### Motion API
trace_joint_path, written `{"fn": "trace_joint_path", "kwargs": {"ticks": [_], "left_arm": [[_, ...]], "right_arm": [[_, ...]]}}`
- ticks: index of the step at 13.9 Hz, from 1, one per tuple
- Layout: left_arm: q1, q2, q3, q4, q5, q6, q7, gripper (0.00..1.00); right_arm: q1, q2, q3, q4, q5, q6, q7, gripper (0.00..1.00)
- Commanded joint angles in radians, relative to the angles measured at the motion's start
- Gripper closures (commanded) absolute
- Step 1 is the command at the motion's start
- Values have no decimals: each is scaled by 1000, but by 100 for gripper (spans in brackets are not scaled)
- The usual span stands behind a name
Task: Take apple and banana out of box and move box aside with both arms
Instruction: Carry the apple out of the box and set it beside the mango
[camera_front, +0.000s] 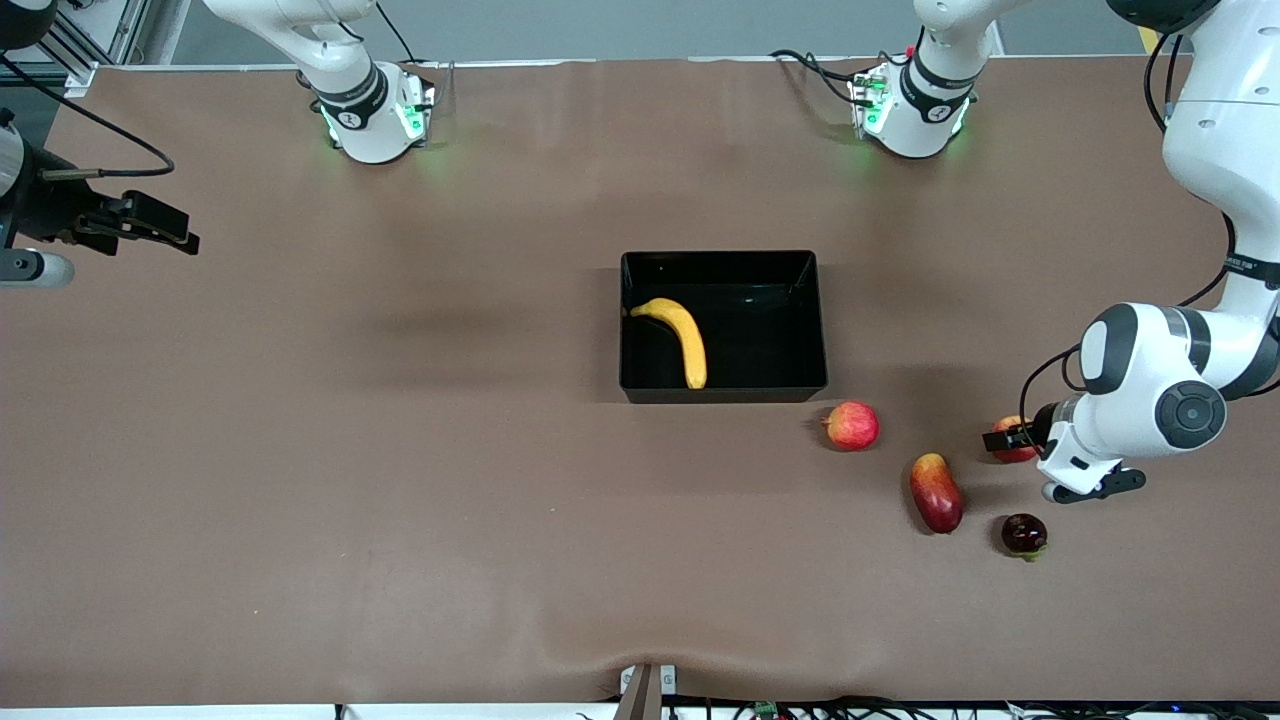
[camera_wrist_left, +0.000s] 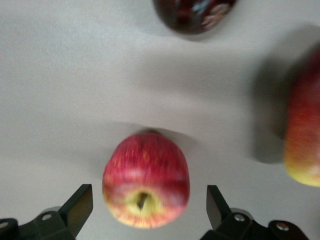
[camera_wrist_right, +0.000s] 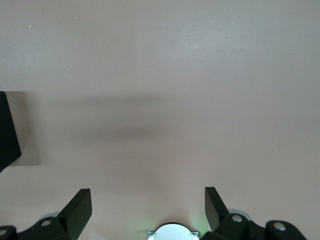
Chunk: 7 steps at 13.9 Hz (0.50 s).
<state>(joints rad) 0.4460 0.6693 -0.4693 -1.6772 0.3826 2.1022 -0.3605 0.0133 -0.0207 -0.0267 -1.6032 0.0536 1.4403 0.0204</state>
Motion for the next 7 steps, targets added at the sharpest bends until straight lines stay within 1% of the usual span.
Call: {"fn": "trace_joint_path", "kwargs": {"ticks": [1, 3, 4, 6, 7], "left_arm": [[5, -92, -89, -9, 1, -105, -8, 0], [5, -131, -185, -12, -11, -157, -70, 0], [4, -134, -239, -12, -19, -180, -140, 0], [-10, -129, -348, -33, -17, -173, -272, 0], [-50, -125, -373, -29, -16, -169, -335, 0]], "right_arm": [[-7, -7, 2, -8, 9, 0, -11, 0], [-7, -7, 2, -8, 9, 0, -11, 0], [-7, -7, 2, -8, 9, 0, -11, 0], [-7, -7, 2, -8, 9, 0, -11, 0], [-7, -7, 2, -8, 9, 0, -11, 0]]}}
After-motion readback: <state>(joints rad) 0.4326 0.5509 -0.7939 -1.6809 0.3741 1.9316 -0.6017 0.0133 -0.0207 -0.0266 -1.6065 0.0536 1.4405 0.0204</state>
